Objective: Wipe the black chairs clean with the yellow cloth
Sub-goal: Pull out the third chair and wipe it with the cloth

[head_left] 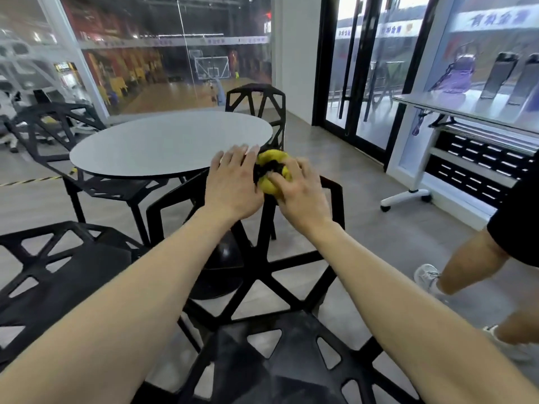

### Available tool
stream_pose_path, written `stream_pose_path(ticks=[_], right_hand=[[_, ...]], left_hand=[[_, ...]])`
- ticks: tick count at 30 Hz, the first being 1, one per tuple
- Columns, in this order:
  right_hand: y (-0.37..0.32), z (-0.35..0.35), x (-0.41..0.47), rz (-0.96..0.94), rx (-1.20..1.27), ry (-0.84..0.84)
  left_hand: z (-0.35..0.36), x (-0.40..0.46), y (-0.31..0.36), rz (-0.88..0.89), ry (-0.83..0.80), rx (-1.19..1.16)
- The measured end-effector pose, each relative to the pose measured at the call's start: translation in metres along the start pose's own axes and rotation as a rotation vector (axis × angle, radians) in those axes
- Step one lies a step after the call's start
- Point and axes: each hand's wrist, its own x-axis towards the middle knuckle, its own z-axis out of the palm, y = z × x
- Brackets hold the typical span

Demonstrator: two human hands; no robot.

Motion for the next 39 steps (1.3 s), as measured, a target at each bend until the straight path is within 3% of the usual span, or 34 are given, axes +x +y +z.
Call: stream_pose_path(ticks=[3,6,11,13,18,20,25,27,30,34,37,39], right_hand=[[0.036,0.01,-0.087,0.029,-0.029,-0.067],[0.05,0.006,-0.153,0.047,-0.053,-0.138],[0.009,0.001,-0.041,0.008,0.016,0.068],[0.008,0.003,-0.013,-0.019,-0.019,0.048],[0.049,0.012,-0.14,-0.064,-0.06,-0.123],[0.05,0.003,-0.163,0.0,-0.021,-0.165],[0.025,-0.007,-0.038,-0.002,0.038,0.079],[0.038,-0.01,-0.011,-0.037,0.018,0.065],[0.066,-0.006,-0.045,-0.022,-0.003,0.065],[0.053,0.009,-0.154,0.32,0.15,0.005],[0.042,0.004,-0.18,0.139,0.152,-0.214],[0.047,-0.013,-0.149,0.12,0.19,-0.177]], left_hand=[[0.019,0.016,-0.001,0.011,-0.171,0.087],[0.032,0.01,0.002,0.009,-0.116,0.216],[0.041,0.001,0.005,0.022,0.041,0.276],[0.041,0.0,0.001,0.023,0.039,0.29],[0.047,0.001,0.005,0.006,0.051,0.307],[0.05,0.001,0.007,-0.013,0.07,0.305],[0.045,-0.002,0.006,-0.002,0.063,0.286],[0.041,-0.003,0.005,0.007,0.05,0.313],[0.044,-0.003,0.007,0.009,0.051,0.331],[0.047,-0.002,0.007,0.003,0.056,0.346],[0.047,-0.002,0.007,0.007,0.044,0.336],[0.047,-0.002,0.009,-0.003,0.049,0.334]])
